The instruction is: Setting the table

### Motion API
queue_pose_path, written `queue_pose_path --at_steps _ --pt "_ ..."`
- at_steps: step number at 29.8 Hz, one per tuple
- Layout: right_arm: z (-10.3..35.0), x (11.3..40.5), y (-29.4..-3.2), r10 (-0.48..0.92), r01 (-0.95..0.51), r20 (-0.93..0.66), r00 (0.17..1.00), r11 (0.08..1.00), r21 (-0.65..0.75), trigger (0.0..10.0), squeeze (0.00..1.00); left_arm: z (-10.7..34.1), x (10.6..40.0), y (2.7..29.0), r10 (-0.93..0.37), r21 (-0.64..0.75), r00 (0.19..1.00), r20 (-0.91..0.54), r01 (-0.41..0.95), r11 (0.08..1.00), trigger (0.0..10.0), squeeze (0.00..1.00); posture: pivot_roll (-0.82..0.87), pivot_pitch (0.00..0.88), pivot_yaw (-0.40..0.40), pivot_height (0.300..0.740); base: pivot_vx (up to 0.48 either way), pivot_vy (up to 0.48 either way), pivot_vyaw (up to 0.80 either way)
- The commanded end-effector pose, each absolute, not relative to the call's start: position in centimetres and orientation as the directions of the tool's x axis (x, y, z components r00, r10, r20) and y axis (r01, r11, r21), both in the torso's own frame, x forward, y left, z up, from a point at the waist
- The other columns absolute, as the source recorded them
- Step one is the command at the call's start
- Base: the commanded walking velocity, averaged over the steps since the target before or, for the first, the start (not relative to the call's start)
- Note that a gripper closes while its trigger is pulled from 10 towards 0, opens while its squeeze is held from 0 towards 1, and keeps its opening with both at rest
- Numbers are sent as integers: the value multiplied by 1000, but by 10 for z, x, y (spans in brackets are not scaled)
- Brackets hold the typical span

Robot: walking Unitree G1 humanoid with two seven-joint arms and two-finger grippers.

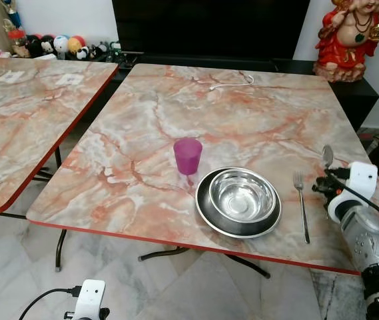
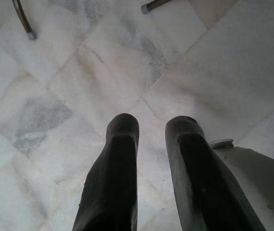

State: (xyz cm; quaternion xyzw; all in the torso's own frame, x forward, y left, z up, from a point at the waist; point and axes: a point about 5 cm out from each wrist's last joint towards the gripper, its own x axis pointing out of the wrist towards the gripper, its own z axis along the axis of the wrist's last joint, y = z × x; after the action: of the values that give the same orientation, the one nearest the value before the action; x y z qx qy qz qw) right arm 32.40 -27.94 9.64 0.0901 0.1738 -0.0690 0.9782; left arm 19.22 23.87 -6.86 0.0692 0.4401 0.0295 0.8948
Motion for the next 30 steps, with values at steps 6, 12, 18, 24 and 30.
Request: queue_pose_path --at_steps 6,12,18,24,30 --pt "87 316 -280 -75 138 -389 918 981 137 10000 0 -71 183 247 126 152 586 -801 -5 988 10000 0 41 19 -3 740 0 0 0" --pt "86 314 -277 -51 114 -397 917 984 136 10000 0 -71 183 246 125 153 584 -802 -2 988 10000 0 39 4 -4 740 0 0 0" --pt "81 308 -280 -53 117 -402 914 984 137 10000 0 -72 182 246 122 153 581 -805 5 988 10000 0 38 0 -2 740 0 0 0" --pt "80 308 -279 -51 116 -404 913 984 138 10000 0 -72 182 246 122 153 580 -805 5 988 10000 0 39 0 -1 740 0 0 0" --pt "79 308 -276 -46 112 -403 914 984 142 10000 0 -73 180 247 129 157 576 -807 -2 988 10000 0 45 0 -3 740 0 0 0"
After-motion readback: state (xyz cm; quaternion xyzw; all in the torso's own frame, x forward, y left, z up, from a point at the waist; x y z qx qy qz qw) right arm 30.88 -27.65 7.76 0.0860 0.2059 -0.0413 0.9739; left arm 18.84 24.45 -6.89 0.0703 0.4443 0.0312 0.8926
